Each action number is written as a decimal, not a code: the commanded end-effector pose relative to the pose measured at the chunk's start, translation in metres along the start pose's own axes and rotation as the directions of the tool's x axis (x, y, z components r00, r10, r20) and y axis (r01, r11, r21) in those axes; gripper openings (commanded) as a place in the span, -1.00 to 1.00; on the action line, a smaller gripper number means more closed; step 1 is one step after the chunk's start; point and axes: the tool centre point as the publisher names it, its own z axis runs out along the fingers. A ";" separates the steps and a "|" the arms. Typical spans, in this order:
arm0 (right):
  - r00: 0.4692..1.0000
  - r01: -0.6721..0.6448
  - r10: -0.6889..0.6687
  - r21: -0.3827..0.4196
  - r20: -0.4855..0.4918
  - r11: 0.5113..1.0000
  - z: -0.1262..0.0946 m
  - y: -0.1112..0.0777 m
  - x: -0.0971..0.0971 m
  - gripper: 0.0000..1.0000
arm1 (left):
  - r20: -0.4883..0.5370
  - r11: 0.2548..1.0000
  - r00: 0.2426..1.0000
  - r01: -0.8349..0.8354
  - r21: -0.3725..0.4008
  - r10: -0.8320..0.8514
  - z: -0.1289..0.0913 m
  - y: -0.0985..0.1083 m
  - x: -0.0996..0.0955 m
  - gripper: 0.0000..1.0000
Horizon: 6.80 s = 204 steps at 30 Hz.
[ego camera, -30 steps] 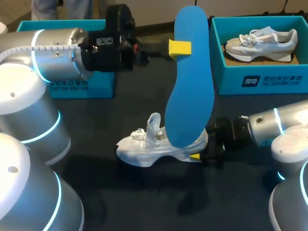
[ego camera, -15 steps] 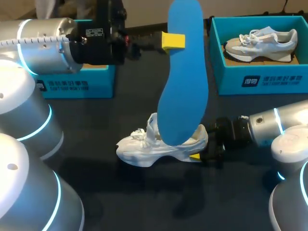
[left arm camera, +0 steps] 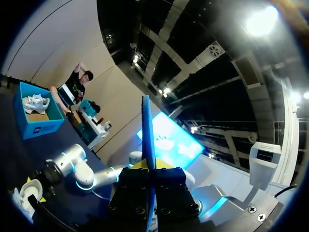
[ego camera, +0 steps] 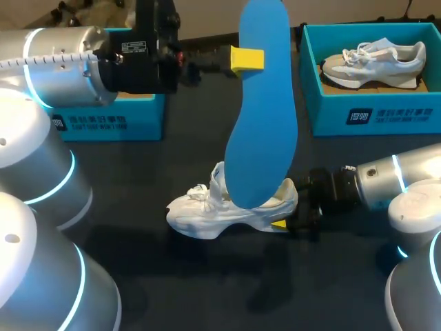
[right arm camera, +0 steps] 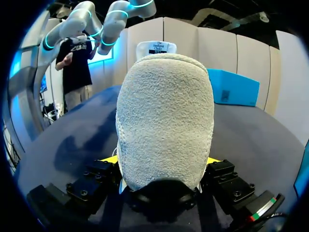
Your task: Take the shoe out of the shoebox, open the shoe tongue, remove and reinsert the insole, then place the shoe into the shoebox
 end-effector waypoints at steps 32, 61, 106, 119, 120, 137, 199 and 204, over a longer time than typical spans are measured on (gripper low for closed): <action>1.000 -0.021 0.017 0.206 0.023 0.978 -0.027 0.016 -0.003 1.00 | 0.000 1.000 1.000 0.000 -0.001 0.000 -0.001 0.001 0.000 -1.00; 0.996 -0.082 0.067 0.333 0.056 0.939 -0.031 0.027 0.004 1.00 | 0.000 1.000 1.000 0.000 -0.001 0.000 -0.001 0.001 0.000 -1.00; 0.985 -0.173 0.108 0.735 0.136 0.655 -0.063 0.087 0.008 1.00 | 0.000 1.000 1.000 0.000 -0.001 0.000 -0.001 0.001 0.000 -1.00; 0.979 -0.204 0.133 0.794 0.156 0.572 -0.060 0.096 0.010 1.00 | 0.000 1.000 1.000 0.000 -0.001 0.000 -0.001 0.001 0.000 -1.00; 0.976 -0.216 0.142 0.792 0.164 0.571 -0.060 0.099 0.011 1.00 | 0.000 1.000 1.000 0.000 -0.001 0.000 -0.001 0.001 0.000 -1.00; 0.986 -0.168 0.112 0.809 0.127 0.564 -0.055 0.110 0.015 1.00 | 0.000 1.000 1.000 0.000 -0.001 0.000 -0.001 0.001 0.000 -1.00; 0.995 0.003 0.077 0.812 -0.058 0.583 0.027 0.062 -0.029 0.41 | 0.000 1.000 1.000 0.000 -0.001 0.000 -0.001 0.001 0.000 -1.00; 0.994 -0.003 0.089 0.817 -0.059 0.576 0.025 0.056 -0.029 0.28 | 0.000 1.000 1.000 0.000 -0.001 0.000 -0.001 0.001 0.000 -1.00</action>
